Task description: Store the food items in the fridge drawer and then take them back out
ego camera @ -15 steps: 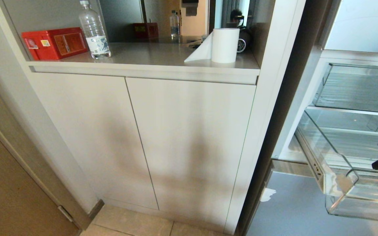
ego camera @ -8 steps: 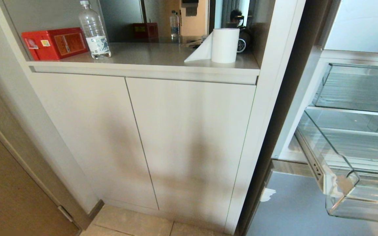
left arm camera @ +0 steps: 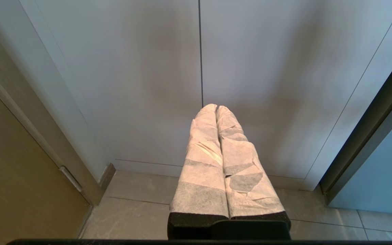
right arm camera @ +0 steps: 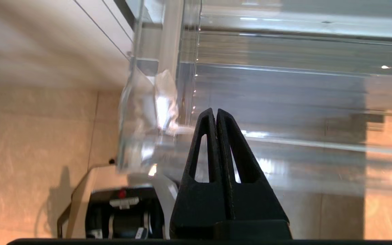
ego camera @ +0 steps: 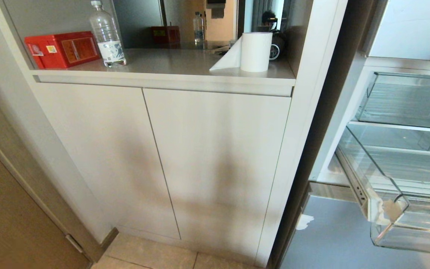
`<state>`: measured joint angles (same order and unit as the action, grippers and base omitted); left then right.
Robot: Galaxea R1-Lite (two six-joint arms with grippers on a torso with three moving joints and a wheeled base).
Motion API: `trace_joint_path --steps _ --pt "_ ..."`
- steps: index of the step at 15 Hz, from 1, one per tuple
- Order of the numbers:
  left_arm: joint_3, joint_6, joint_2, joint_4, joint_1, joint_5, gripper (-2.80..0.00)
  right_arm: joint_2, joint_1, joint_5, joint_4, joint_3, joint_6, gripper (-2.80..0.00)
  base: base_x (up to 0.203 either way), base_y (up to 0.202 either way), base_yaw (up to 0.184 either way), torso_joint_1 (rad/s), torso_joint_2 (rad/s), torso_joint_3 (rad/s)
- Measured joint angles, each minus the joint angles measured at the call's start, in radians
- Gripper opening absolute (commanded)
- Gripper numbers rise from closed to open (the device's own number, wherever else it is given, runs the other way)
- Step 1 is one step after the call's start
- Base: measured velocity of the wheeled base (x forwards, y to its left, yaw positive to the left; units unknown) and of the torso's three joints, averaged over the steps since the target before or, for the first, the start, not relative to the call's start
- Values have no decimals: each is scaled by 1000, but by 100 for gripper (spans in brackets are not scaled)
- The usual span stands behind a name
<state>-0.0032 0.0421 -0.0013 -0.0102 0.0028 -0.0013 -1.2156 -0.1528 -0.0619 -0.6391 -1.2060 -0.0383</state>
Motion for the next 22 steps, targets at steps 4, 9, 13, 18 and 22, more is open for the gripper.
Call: trace_joint_path --steps 4,9,13,18,22 --pt "0 0 0 0 0 0 -280 200 0 -4 4 99 -40 -280 0 0 0 0 0 0" --pt "0 0 0 1 0 0 -280 519 0 -2 34 279 -58 -280 0 0 0 0 0 0" --pt "0 0 0 0 0 0 -280 771 60 93 220 555 -55 -280 0 0 0 0 0 0" --pt "0 0 0 0 0 0 -280 963 126 123 609 1020 70 -280 0 0 0 0 0 0" --pt "0 -2 0 0 0 0 -280 1144 143 67 639 1193 131 -280 0 0 0 0 0 0"
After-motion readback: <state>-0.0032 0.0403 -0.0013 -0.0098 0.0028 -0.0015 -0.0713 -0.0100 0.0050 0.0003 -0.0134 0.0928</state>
